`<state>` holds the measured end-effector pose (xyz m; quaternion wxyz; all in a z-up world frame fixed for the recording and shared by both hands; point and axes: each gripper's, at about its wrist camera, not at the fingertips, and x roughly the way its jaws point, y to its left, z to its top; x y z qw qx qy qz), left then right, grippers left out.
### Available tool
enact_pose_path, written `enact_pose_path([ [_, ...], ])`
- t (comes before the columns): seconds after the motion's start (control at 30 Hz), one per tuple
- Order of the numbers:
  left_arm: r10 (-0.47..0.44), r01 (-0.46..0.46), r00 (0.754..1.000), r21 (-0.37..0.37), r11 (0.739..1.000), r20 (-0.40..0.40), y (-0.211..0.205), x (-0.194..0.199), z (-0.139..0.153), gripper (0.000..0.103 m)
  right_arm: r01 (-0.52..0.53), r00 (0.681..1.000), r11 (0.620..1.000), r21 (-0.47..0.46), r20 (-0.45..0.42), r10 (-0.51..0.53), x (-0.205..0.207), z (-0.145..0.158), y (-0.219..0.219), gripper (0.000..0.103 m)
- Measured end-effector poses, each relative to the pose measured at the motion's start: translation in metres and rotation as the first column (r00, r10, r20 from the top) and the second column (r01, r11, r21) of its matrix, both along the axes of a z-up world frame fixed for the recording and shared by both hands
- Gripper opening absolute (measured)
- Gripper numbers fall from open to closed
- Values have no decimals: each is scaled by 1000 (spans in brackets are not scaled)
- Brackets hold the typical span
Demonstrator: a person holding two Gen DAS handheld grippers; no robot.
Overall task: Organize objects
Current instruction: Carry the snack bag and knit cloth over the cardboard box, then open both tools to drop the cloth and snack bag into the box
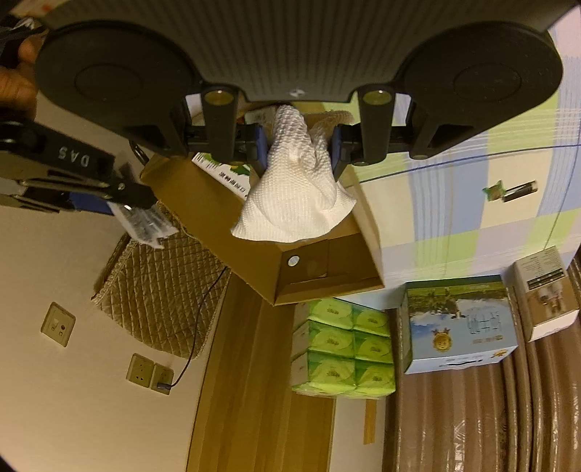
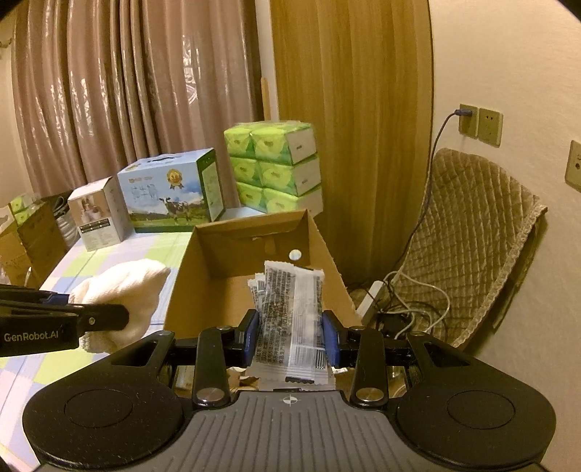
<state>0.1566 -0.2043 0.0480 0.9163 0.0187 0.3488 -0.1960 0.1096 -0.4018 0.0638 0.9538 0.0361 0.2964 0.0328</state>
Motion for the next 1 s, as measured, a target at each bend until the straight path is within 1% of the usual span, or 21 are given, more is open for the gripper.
enact_pose_path([
  [0.4,-26,26,999,-8,1000,-26,-27,39,-10,28,-1,1000,1000,1,-25,1,36,-12,-12,34],
  [0.9,-38,38,997,-2,999,-64,-42,79,-28,29,11,999,1000,12,-35,-11,73,-20,-23,34],
  [0.97,-38,38,997,0,999,-67,-45,85,-31,31,16,999,1000,18,-37,-16,76,-21,-24,34],
  [1.0,-43,43,997,-3,999,-67,-46,88,-34,36,19,999,1000,21,-39,-18,78,-22,-25,34],
])
